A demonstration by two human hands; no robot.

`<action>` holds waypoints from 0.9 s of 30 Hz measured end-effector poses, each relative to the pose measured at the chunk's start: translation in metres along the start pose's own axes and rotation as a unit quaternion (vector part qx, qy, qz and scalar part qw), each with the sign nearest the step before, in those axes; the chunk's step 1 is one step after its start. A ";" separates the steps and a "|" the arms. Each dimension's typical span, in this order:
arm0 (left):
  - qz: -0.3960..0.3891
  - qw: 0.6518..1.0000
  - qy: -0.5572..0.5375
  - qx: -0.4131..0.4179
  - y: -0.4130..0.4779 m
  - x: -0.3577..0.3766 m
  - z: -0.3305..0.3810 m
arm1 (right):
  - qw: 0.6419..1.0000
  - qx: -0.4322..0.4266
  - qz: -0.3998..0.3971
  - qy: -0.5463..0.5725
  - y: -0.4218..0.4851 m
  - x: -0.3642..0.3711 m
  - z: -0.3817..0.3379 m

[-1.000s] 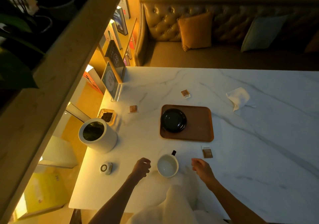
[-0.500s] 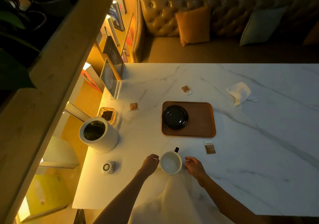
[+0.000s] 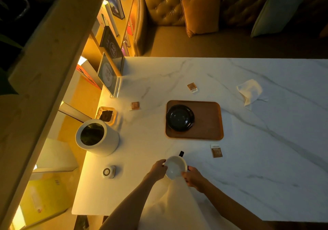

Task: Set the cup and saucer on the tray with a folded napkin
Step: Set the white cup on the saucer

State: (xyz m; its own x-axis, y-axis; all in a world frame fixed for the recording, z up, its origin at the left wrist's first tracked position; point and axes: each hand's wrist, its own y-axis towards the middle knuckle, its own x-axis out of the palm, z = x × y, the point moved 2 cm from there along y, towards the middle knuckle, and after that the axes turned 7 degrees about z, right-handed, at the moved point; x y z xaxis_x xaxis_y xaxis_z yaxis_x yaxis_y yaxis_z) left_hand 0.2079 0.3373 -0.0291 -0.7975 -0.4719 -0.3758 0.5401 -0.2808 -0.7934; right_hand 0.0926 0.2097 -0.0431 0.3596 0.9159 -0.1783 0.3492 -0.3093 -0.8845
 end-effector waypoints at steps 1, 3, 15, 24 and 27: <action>0.004 1.000 -0.016 -0.003 -0.001 0.002 -0.001 | 1.000 0.000 0.001 -0.002 0.000 0.000 0.000; 0.012 0.999 -0.050 -0.008 -0.002 0.005 -0.002 | 1.000 -0.003 0.003 0.000 0.000 -0.001 0.000; 0.015 0.984 -0.165 -0.060 -0.016 0.011 -0.001 | 0.995 -0.097 0.032 0.001 -0.007 -0.012 -0.009; 0.023 0.983 -0.181 -0.031 0.000 -0.010 0.057 | 0.992 -0.117 0.035 0.001 -0.001 -0.050 -0.070; 0.036 0.983 -0.182 -0.010 0.014 -0.022 0.085 | 0.992 -0.122 0.027 0.008 0.004 -0.062 -0.107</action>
State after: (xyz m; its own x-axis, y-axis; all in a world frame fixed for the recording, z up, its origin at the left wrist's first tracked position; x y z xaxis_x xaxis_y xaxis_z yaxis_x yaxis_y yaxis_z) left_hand 0.2560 0.2729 0.0090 -0.6070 -0.7580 -0.2385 0.5833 -0.2212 -0.7815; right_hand 0.1641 0.1248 0.0104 0.3956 0.8933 -0.2135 0.5272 -0.4112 -0.7436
